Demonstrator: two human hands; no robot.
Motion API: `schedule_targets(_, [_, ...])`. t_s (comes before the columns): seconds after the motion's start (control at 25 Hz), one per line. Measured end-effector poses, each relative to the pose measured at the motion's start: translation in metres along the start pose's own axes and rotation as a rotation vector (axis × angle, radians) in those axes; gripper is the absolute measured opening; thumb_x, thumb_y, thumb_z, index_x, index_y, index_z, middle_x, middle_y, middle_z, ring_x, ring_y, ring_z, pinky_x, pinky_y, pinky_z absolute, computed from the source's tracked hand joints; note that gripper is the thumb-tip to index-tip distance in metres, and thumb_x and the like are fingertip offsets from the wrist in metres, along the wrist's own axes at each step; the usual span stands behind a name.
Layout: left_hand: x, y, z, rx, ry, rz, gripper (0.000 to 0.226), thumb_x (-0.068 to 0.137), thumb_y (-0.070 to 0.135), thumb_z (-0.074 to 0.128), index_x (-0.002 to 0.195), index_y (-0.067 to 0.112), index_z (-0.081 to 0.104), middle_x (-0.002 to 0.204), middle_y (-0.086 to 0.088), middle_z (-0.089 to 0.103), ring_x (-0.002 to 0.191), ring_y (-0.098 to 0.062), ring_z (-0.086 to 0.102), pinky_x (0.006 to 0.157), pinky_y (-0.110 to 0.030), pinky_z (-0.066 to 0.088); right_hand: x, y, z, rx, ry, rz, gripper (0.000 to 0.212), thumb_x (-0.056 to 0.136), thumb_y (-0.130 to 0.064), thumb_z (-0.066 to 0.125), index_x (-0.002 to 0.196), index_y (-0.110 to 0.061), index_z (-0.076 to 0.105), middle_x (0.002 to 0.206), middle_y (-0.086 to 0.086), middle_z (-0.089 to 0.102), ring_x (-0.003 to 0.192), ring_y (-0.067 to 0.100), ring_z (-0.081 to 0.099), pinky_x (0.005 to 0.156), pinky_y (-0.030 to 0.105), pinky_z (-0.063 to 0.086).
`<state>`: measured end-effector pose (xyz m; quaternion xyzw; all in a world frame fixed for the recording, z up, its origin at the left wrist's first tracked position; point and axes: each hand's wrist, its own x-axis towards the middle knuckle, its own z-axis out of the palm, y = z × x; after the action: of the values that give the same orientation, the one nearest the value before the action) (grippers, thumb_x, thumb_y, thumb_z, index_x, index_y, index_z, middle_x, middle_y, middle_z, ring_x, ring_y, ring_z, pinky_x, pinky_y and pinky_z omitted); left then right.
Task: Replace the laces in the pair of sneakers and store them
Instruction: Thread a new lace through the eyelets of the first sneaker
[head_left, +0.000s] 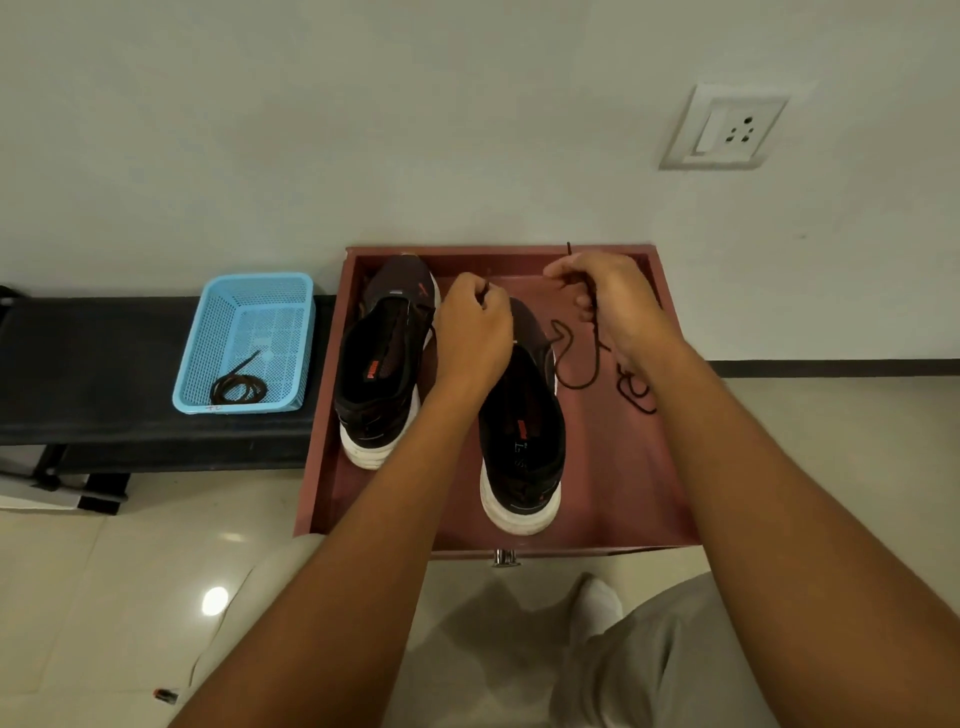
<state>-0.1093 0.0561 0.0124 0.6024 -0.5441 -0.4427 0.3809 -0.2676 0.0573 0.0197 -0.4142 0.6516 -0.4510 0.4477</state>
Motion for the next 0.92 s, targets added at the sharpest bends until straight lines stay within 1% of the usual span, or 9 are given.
schedule_targets(0.12, [0.003, 0.03, 0.001, -0.053, 0.025, 0.108, 0.021, 0.102, 0.014, 0.045, 0.097, 0.01, 0.066, 0.088, 0.002, 0.064, 0.071, -0.01, 0.055, 0.065, -0.027, 0.043, -0.002, -0.032, 0.005, 0.118, 0.007, -0.105, 0.031, 0.097, -0.016, 0.047, 0.09, -0.014, 0.077, 0.082, -0.001, 0.067, 0.065, 0.008, 0.05, 0.062, 0.026, 0.041])
schedule_targets(0.28, [0.005, 0.065, -0.011, -0.159, 0.034, 0.211, 0.023, 0.101, 0.013, 0.05, 0.094, 0.014, 0.072, 0.09, 0.008, 0.07, 0.085, -0.011, 0.064, 0.08, -0.028, 0.053, -0.015, -0.068, 0.001, 0.098, 0.04, -0.222, 0.028, 0.104, -0.019, 0.051, 0.1, -0.022, 0.079, 0.091, -0.013, 0.069, 0.091, 0.006, 0.059, 0.086, 0.026, 0.046])
schedule_targets(0.36, [0.004, 0.081, -0.022, -0.205, 0.044, 0.226, 0.023, 0.102, 0.015, 0.053, 0.097, 0.018, 0.075, 0.093, 0.013, 0.071, 0.088, -0.004, 0.064, 0.086, -0.028, 0.054, -0.02, -0.083, -0.002, 0.09, 0.039, -0.254, 0.025, 0.105, -0.023, 0.054, 0.108, -0.025, 0.079, 0.104, -0.021, 0.074, 0.112, 0.0, 0.06, 0.099, 0.029, 0.045])
schedule_targets(0.44, [0.005, 0.096, -0.034, -0.256, 0.033, 0.237, 0.021, 0.102, 0.016, 0.057, 0.102, 0.019, 0.078, 0.098, 0.016, 0.073, 0.092, 0.006, 0.065, 0.088, -0.023, 0.053, -0.025, -0.096, -0.006, 0.096, 0.034, -0.295, 0.024, 0.106, -0.024, 0.055, 0.114, -0.026, 0.078, 0.114, -0.02, 0.074, 0.12, -0.006, 0.057, 0.1, 0.027, 0.044])
schedule_targets(0.52, [0.005, 0.114, -0.043, -0.301, 0.022, 0.276, 0.019, 0.101, 0.014, 0.061, 0.106, 0.018, 0.079, 0.101, 0.015, 0.076, 0.096, 0.01, 0.065, 0.086, -0.015, 0.052, -0.031, -0.113, -0.008, 0.112, 0.049, -0.364, 0.024, 0.105, -0.022, 0.057, 0.118, -0.023, 0.077, 0.115, -0.019, 0.074, 0.113, -0.013, 0.059, 0.09, 0.014, 0.046])
schedule_targets(0.6, [0.007, 0.135, -0.054, -0.356, 0.041, 0.322, 0.017, 0.098, 0.009, 0.066, 0.107, 0.015, 0.079, 0.101, 0.01, 0.078, 0.098, 0.004, 0.069, 0.088, -0.013, 0.053, -0.035, -0.137, -0.009, 0.14, 0.085, -0.444, 0.022, 0.103, -0.018, 0.061, 0.119, -0.017, 0.076, 0.111, -0.016, 0.075, 0.103, -0.017, 0.062, 0.08, 0.004, 0.047])
schedule_targets(0.68, [0.01, 0.159, -0.065, -0.418, 0.069, 0.341, 0.017, 0.094, 0.005, 0.07, 0.106, 0.013, 0.08, 0.1, 0.006, 0.079, 0.095, -0.001, 0.072, 0.092, -0.019, 0.056, -0.037, -0.164, -0.01, 0.171, 0.141, -0.493, 0.019, 0.1, -0.016, 0.066, 0.116, -0.015, 0.076, 0.107, -0.014, 0.076, 0.096, -0.013, 0.065, 0.075, 0.005, 0.048])
schedule_targets(0.8, [0.009, 0.195, -0.08, -0.438, 0.108, 0.371, 0.015, 0.091, 0.006, 0.075, 0.103, 0.011, 0.08, 0.093, 0.002, 0.079, 0.076, 0.002, 0.069, 0.075, -0.015, 0.055, -0.041, -0.203, -0.011, 0.194, 0.205, -0.539, 0.019, 0.095, -0.017, 0.073, 0.114, -0.013, 0.077, 0.104, -0.008, 0.078, 0.092, -0.008, 0.069, 0.07, 0.005, 0.048])
schedule_targets(0.92, [-0.001, 0.228, -0.093, -0.446, 0.111, 0.413, 0.013, 0.089, 0.006, 0.076, 0.1, 0.011, 0.08, 0.089, 0.0, 0.078, 0.07, -0.001, 0.067, 0.063, -0.011, 0.049, -0.05, -0.235, -0.013, 0.204, 0.246, -0.593, 0.019, 0.093, -0.017, 0.076, 0.111, -0.012, 0.077, 0.102, -0.006, 0.078, 0.094, -0.002, 0.071, 0.075, 0.008, 0.051])
